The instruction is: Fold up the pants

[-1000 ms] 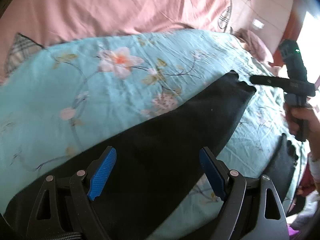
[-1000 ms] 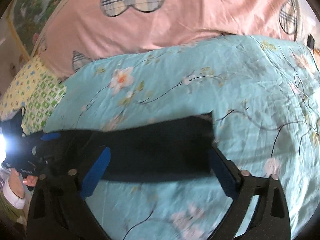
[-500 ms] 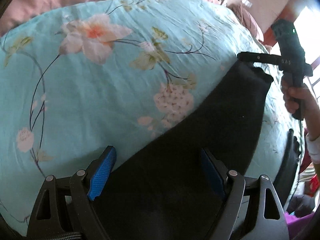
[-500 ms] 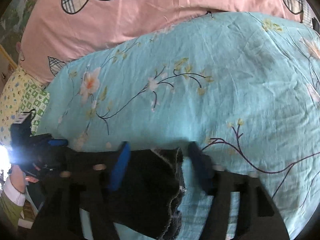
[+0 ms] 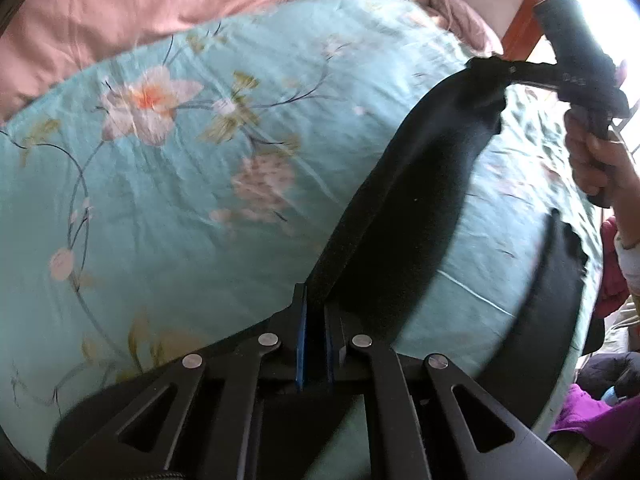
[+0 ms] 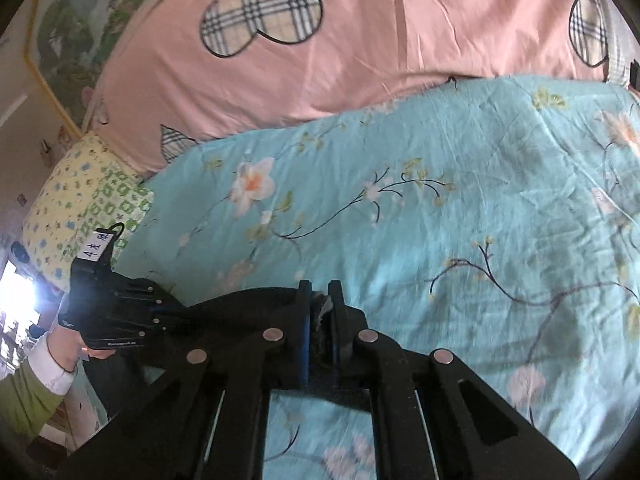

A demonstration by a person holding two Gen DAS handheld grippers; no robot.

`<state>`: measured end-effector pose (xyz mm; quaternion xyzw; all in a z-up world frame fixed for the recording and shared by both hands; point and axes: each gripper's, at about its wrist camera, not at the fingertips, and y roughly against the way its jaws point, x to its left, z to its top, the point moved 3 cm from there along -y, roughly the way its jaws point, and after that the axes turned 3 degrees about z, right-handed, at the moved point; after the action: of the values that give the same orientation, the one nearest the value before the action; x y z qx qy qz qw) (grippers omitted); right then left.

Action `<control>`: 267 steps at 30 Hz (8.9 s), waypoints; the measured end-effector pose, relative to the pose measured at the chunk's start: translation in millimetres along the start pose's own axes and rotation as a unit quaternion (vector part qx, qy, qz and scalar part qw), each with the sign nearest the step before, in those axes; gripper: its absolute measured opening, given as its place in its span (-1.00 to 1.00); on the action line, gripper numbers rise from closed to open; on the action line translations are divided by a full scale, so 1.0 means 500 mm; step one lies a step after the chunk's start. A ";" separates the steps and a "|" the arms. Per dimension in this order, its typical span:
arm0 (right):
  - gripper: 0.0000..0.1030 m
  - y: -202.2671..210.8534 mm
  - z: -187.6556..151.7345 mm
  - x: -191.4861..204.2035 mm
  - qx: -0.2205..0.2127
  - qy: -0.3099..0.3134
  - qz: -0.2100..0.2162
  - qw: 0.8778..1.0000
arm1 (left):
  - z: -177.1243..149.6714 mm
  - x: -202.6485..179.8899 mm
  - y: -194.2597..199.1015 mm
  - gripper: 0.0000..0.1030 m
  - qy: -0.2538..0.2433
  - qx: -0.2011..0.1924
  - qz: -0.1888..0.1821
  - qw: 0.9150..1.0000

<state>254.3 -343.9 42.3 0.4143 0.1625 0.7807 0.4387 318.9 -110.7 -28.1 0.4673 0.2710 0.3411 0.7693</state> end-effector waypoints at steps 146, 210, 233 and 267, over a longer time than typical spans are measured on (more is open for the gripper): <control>-0.89 -0.144 -0.543 0.759 0.102 0.355 0.124 0.921 | -0.922 0.204 0.431 -0.92 0.588 -0.213 0.124 0.771; -0.92 -0.311 -0.280 0.713 0.171 0.306 0.089 0.932 | -0.878 0.241 0.427 -0.68 0.563 -0.219 0.157 0.781; -0.99 -0.367 -0.289 0.632 0.085 0.205 0.033 0.974 | -0.939 0.227 0.450 -0.34 0.545 -0.219 0.192 0.786; 0.13 0.145 -0.524 0.369 -0.041 -0.020 -0.023 0.999 | -0.500 -0.091 0.309 0.06 0.314 -0.176 0.064 0.931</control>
<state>-42.8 -204.6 21.9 0.4078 0.1306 0.7680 0.4762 64.9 38.2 11.9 0.2093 0.4038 0.5609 0.6918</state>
